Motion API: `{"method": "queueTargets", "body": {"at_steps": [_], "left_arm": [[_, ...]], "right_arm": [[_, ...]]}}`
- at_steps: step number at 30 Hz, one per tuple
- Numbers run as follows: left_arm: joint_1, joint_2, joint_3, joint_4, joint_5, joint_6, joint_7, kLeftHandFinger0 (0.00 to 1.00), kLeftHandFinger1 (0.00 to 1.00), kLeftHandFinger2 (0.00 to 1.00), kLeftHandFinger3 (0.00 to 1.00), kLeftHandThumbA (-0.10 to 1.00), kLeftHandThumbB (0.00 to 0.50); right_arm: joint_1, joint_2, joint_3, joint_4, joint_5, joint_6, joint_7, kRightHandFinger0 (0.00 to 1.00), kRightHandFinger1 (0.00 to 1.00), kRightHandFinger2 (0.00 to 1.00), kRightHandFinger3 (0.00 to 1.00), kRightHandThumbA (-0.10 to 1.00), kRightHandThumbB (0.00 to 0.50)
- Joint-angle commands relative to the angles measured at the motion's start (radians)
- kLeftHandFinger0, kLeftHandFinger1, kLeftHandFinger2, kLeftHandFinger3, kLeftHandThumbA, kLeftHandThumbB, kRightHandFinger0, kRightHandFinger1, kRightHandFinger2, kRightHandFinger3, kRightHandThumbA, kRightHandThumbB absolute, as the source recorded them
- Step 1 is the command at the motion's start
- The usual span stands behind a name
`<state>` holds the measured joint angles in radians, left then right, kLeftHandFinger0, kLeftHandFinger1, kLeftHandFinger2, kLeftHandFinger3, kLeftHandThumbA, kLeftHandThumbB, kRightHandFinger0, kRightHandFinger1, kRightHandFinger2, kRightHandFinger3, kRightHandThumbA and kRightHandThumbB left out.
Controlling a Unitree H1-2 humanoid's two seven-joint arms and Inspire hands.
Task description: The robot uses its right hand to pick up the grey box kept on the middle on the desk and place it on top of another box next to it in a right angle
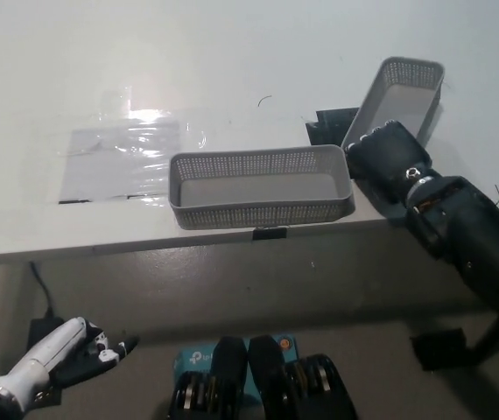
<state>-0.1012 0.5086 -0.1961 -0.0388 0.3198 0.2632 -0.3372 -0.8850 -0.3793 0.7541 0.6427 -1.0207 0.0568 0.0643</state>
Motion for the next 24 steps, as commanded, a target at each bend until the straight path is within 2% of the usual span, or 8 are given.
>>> {"method": "queueTargets", "body": {"at_steps": [1, 5, 8, 9, 11, 16, 20, 24], "left_arm": [[0.01, 0.019, 0.014, -0.033, 0.001, -0.018, 0.001, 0.01, 0.0, 0.05, 0.19, 0.77, 0.133], [0.018, 0.015, 0.013, -0.031, 0.004, -0.016, 0.004, 0.01, 0.0, 0.06, 0.21, 0.8, 0.141], [0.025, 0.01, 0.017, -0.033, -0.004, -0.016, 0.005, 0.0, 0.0, 0.04, 0.18, 0.77, 0.132], [0.024, 0.01, 0.016, -0.03, -0.003, -0.019, 0.005, 0.0, 0.0, 0.03, 0.17, 0.77, 0.127], [0.029, 0.01, 0.019, -0.029, -0.006, -0.023, 0.004, 0.0, 0.0, 0.03, 0.17, 0.76, 0.124], [0.03, 0.014, 0.018, -0.027, 0.0, -0.031, 0.004, 0.0, 0.0, 0.04, 0.19, 0.73, 0.109], [0.036, 0.013, 0.022, -0.011, -0.001, -0.046, 0.011, 0.0, 0.0, 0.01, 0.17, 0.76, 0.124], [0.038, 0.015, 0.025, -0.011, 0.0, -0.047, 0.01, 0.0, 0.0, 0.03, 0.17, 0.75, 0.114]], "right_arm": [[0.012, 0.0, -0.066, 0.017, 0.064, -0.125, -0.158, 0.0, 0.09, 0.43, 0.09, -0.1, 0.038], [0.032, 0.009, -0.124, 0.005, 0.087, -0.15, -0.181, 0.0, 0.1, 0.43, 0.08, -0.1, 0.066], [0.056, 0.014, -0.173, -0.018, 0.118, -0.184, -0.219, 0.0, 0.11, 0.41, 0.0, -0.1, 0.176], [0.064, 0.014, -0.192, -0.029, 0.131, -0.191, -0.215, 0.0, 0.08, 0.37, 0.13, -0.1, 0.188], [0.071, 0.015, -0.206, -0.02, 0.133, -0.234, -0.253, 0.0, 0.02, 0.31, 0.02, -0.1, 0.258], [0.085, -0.037, -0.252, -0.078, 0.133, -0.245, -0.233, 0.0, 0.0, 0.32, 0.02, -0.1, 0.182], [0.048, -0.07, -0.269, -0.061, 0.116, -0.28, -0.241, 0.0, 0.0, 0.17, 0.0, -0.1, 0.247], [-0.029, -0.12, -0.272, -0.035, 0.089, -0.32, -0.267, 0.0, 0.0, 0.25, 0.0, -0.1, 0.263]]}}
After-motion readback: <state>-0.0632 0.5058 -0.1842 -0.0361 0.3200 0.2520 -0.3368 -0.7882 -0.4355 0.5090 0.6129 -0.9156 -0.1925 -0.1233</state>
